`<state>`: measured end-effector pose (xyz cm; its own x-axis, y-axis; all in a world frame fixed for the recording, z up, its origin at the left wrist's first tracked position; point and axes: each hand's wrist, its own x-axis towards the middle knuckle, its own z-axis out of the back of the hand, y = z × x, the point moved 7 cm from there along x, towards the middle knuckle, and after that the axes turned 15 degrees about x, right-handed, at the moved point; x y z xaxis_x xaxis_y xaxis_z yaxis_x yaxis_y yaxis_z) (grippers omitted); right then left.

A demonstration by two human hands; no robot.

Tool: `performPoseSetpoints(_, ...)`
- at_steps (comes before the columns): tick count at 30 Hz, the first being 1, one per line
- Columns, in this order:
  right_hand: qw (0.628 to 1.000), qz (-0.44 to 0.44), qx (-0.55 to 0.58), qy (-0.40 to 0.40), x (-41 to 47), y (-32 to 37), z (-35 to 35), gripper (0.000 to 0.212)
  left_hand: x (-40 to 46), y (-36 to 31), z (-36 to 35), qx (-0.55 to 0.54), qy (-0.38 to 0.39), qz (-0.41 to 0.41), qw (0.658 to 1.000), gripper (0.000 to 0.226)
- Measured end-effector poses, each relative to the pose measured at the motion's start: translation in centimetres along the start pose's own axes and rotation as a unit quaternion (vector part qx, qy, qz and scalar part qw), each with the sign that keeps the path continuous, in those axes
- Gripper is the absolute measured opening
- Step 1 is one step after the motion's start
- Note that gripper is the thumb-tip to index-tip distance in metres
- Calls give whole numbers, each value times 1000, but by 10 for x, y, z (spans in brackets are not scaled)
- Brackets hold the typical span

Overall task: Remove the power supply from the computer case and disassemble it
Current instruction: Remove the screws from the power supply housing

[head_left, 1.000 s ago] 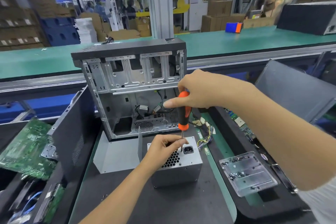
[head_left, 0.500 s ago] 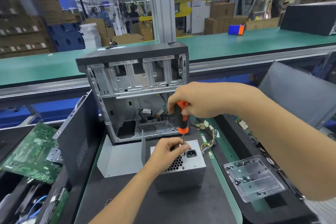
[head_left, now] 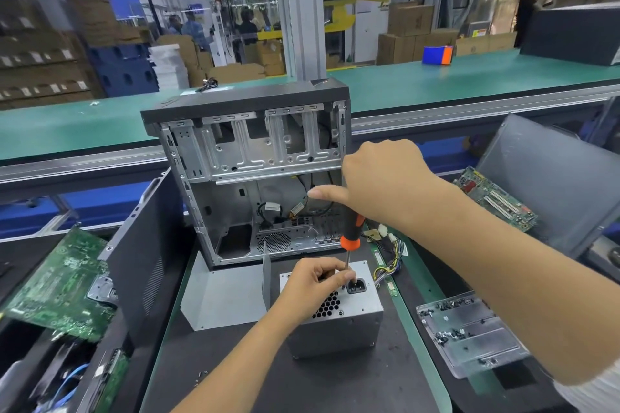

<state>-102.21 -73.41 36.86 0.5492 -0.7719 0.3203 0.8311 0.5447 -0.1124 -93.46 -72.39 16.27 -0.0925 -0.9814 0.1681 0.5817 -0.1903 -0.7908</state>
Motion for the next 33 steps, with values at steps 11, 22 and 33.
performPoseSetpoints(11,976,64,136,159,-5,12,-9,15,3,3,4,3,-8,-8,1000,17)
performPoseSetpoints(22,997,30,64,39,1,10,-2,75,5,13,3,16,3,12,1000,15)
performPoseSetpoints(33,925,106,229,283,-8,22,-11,25,1,4,0,-30,30,-4,999,14)
